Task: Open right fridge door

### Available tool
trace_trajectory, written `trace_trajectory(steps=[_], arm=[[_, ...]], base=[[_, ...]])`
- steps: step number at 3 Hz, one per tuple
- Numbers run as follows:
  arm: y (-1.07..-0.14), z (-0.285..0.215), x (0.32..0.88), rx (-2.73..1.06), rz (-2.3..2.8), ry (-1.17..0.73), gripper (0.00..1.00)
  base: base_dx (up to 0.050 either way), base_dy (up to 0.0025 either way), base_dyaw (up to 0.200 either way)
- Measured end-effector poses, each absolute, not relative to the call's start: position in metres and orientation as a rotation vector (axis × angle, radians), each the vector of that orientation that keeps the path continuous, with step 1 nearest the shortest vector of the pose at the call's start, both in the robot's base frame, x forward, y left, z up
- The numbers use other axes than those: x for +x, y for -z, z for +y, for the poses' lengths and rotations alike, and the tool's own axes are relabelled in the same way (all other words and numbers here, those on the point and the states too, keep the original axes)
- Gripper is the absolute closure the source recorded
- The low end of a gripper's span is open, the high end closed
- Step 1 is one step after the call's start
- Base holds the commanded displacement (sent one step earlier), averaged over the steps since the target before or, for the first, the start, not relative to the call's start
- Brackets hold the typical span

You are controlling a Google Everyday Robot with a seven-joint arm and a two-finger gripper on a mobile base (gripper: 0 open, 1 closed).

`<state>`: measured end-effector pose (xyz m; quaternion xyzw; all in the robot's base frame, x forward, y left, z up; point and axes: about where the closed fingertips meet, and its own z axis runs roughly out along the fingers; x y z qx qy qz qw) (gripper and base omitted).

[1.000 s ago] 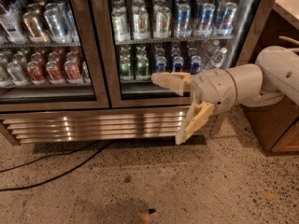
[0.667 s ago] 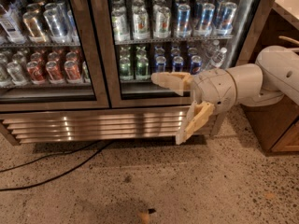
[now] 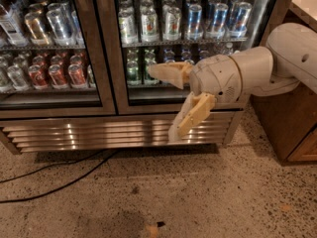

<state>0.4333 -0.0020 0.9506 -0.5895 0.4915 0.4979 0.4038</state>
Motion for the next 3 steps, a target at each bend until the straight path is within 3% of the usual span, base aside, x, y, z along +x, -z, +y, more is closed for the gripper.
trace_trajectory(steps=[3], arm=[[-0.9836,0.0139,0.4275,-1.446,1.153,-1.216,0.00]], base=[[0.000,0.00000,0.000]])
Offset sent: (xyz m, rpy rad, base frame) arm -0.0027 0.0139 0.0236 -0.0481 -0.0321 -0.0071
